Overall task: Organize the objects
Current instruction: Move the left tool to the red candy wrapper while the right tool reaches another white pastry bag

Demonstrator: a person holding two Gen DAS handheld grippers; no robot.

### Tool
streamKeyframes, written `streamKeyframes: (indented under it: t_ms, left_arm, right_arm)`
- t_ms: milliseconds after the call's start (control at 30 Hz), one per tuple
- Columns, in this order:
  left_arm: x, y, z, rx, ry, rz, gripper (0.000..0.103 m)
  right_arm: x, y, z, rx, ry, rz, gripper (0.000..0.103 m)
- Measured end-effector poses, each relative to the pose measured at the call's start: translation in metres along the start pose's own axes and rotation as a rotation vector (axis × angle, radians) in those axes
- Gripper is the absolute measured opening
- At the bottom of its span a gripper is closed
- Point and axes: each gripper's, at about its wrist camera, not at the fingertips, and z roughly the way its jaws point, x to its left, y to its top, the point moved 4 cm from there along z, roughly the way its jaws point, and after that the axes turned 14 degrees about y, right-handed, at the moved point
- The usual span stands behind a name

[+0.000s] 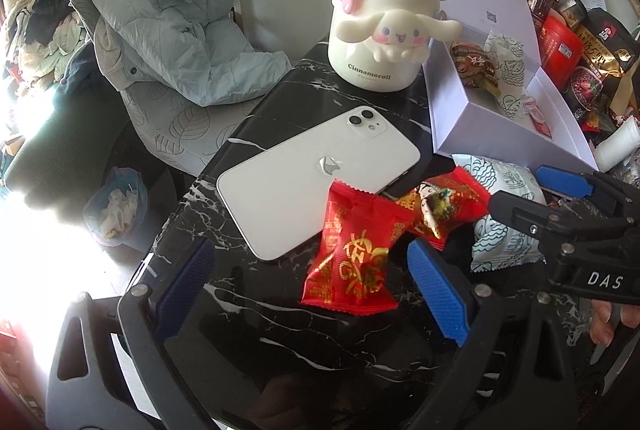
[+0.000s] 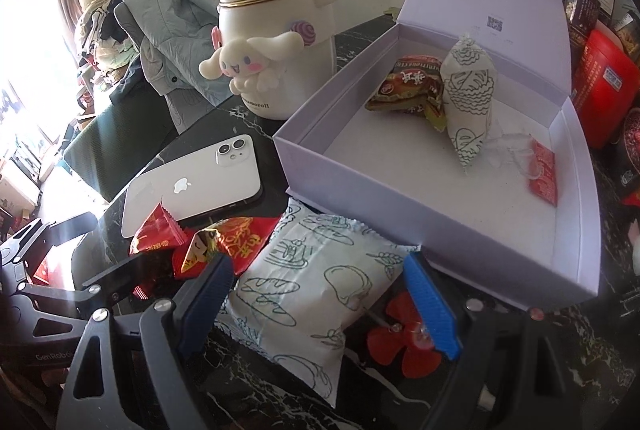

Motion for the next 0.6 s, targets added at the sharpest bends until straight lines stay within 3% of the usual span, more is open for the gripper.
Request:
streamKeyframes:
  t_ms: [300, 433, 600]
  left_arm:
    - [0.001, -0.003, 0.007, 0.000, -0.035, -0.031, 0.094]
    - [-0.007, -0.006, 0.009, 0.007, -0.054, 0.001, 0.079]
    - [-0.013, -0.006, 0.007, -0.043, -0.025, 0.056, 0.061]
  right_arm:
    - [0.012, -0.007, 0.000, 0.005, 0.034, -0.079, 0.068]
    - [0.018, -0.015, -0.003, 0.008, 0.028, -0.115, 0.066]
    - [0.022, -0.025, -0.009, 0.001, 0.034, -0.136, 0.066]
